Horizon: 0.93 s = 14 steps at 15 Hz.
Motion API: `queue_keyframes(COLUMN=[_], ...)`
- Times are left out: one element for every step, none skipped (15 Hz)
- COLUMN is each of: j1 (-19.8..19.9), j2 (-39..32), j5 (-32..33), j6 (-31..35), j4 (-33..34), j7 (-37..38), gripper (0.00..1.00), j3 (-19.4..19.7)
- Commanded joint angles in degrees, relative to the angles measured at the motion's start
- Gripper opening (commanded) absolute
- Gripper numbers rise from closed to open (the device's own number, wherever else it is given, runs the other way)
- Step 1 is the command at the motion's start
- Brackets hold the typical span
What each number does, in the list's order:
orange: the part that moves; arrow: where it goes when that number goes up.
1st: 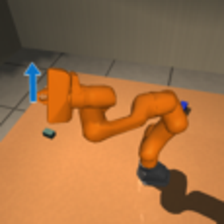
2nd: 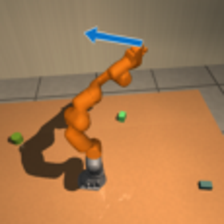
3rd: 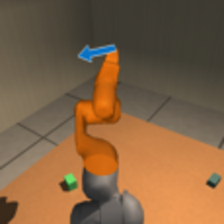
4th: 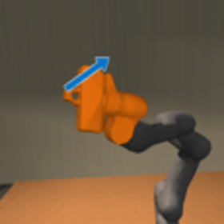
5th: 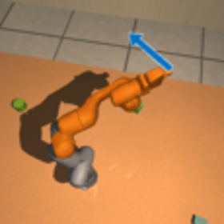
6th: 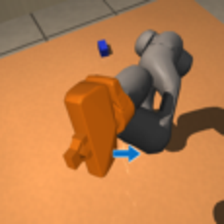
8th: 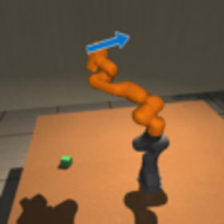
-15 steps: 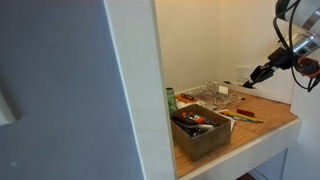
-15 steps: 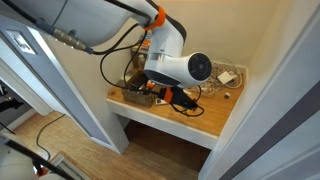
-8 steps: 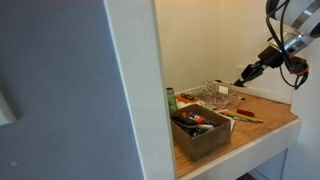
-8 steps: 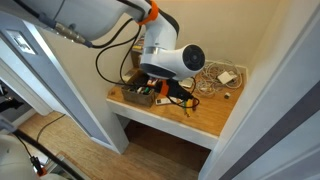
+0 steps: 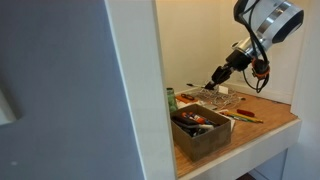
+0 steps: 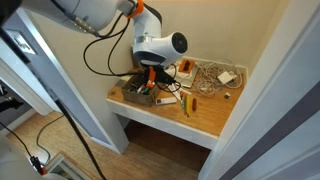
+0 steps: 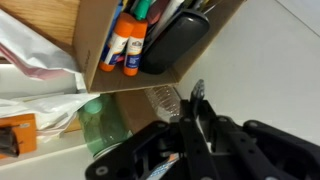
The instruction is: Pick up the black retractable buttoned pen and press the pen button against the closet worktop edge before putting it in the cardboard box
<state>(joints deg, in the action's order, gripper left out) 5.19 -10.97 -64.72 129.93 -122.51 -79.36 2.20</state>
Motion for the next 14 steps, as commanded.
queue_keyframes(j1=[-0.95, -1.27, -1.38, -1.53, -1.64, -1.69, -1.79, -1.85, -1.85, -1.85, -1.86, -1.79, -1.73, -1.76], j2=[-4.91, -6.04, -7.07, -8.12, -9.0, -9.81, -10.59, -11.28, -11.87, -12.38, -12.83, -13.17, -13.59, -13.96], j5=[3.32, 4.32, 4.88, 5.79, 6.55, 7.63, 8.93, 10.14, 11.32, 12.54, 13.82, 14.86, 16.24, 17.84], j6=[-2.5, -2.06, -1.85, -1.33, -1.11, -1.35, -1.36, -1.38, -1.44, -1.4, -1.27, -1.43, -2.03, -2.4], j4=[4.73, 5.31, 5.88, 6.47, 7.02, 7.69, 8.21, 8.72, 9.15, 9.48, 9.81, 10.05, 10.43, 10.76], j7=[4.11, 5.51, 6.38, 7.82, 9.03, 10.32, 11.76, 13.09, 14.35, 15.64, 17.05, 18.15, 19.25, 20.38], gripper=[0.03, 0.03, 0.03, 0.03, 0.03, 0.03, 0.03, 0.03, 0.03, 0.03, 0.03, 0.03, 0.03, 0.03], j3=[-0.43, -0.52, -0.66, -0.76, -0.85, -0.97, -1.06, -1.2, -1.35, -1.45, -1.55, -1.75, -1.93, -2.05])
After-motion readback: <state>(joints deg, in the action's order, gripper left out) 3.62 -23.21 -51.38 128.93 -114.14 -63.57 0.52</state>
